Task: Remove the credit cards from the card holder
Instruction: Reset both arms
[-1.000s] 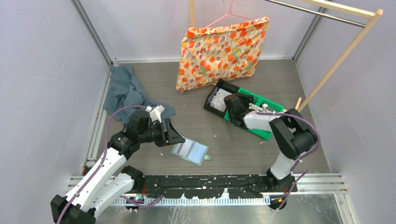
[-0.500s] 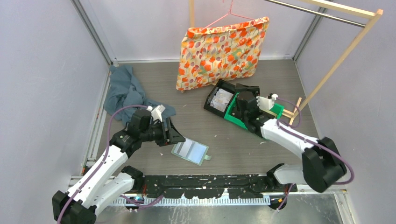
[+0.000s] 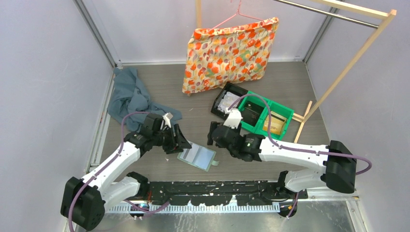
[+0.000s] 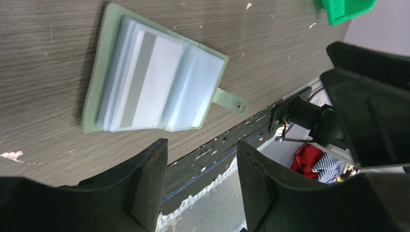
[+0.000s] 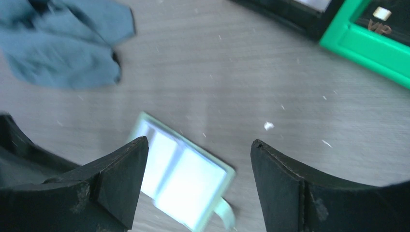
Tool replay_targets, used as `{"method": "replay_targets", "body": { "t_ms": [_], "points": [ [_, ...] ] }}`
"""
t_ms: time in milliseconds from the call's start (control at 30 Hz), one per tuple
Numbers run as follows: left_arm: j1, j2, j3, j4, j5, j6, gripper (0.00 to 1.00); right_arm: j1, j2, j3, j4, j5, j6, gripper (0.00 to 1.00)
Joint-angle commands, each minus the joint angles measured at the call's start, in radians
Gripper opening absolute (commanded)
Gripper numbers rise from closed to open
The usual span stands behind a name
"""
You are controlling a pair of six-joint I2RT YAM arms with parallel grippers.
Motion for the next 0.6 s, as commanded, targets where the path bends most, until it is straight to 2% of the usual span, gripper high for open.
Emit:
{"method": "replay_targets", "body": {
  "t_ms": [0,167,300,433,567],
  "points": [
    [0.005,-0.025,-0.019,0.048,-0.017,-0.006,0.56,0.086,-0.023,0.0,-0.248,0.176,0.016,0.84],
    [0.005,-0.094,0.025,-0.077,-0.053,0.053,0.56,0.138,-0.086,-0.075,-0.373,0.183,0.146,0.85],
    [0.005,-0.185,0.088,-0.239,-0.21,0.103,0.55,0.166,-0.167,-0.121,-0.466,0.226,0.228,0.85],
    [0.005,-0.306,0.116,-0.262,-0.281,0.091,0.55,0.166,-0.262,-0.144,-0.526,0.319,0.272,0.85],
    [0.005,-0.378,0.109,-0.258,-0.333,0.079,0.56,0.167,-0.316,-0.152,-0.505,0.392,0.24,0.85]
  ]
}}
